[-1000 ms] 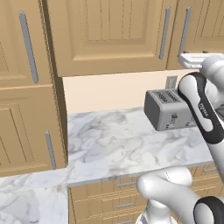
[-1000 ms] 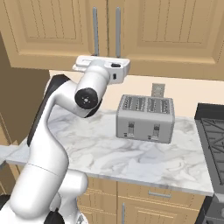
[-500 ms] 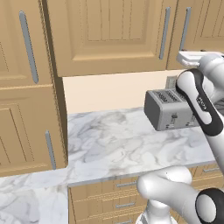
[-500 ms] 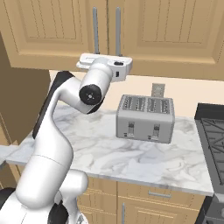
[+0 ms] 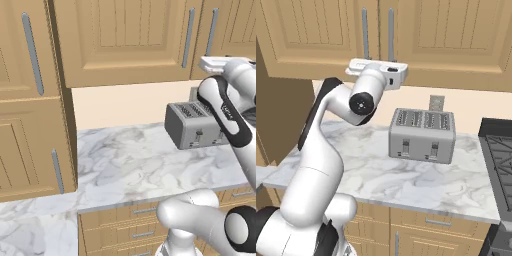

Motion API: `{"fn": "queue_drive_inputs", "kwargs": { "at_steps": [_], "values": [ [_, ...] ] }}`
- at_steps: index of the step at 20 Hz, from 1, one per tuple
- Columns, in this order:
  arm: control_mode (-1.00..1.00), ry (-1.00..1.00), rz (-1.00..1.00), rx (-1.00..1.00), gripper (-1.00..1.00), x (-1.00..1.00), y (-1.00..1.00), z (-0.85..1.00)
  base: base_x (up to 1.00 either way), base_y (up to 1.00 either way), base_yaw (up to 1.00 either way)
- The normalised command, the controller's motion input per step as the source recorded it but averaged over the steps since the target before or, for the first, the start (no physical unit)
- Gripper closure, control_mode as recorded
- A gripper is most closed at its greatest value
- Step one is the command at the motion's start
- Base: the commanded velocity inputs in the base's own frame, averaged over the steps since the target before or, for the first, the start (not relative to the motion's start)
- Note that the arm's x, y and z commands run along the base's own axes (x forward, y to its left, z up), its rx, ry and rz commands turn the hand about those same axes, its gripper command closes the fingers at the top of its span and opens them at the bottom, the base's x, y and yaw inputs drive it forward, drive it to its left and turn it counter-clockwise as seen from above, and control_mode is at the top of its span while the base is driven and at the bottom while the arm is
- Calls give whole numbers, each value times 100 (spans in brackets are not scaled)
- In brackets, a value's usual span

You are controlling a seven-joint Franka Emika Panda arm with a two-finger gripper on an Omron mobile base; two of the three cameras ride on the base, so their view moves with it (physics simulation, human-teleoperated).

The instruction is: Open the cabinet, pick the kettle from the cabinet, and place it in the sink.

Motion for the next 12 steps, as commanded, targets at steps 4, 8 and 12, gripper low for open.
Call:
{"fn": "queue_drive_inputs", "kwargs": {
  "at_steps": [4,8,12],
  "values": [
    [-100,0,0,0,-100,22,0,0,0,0,0],
    [-100,0,0,0,-100,25,0,0,0,0,0],
    [-100,0,0,0,-100,27,0,0,0,0,0]
  ]
}}
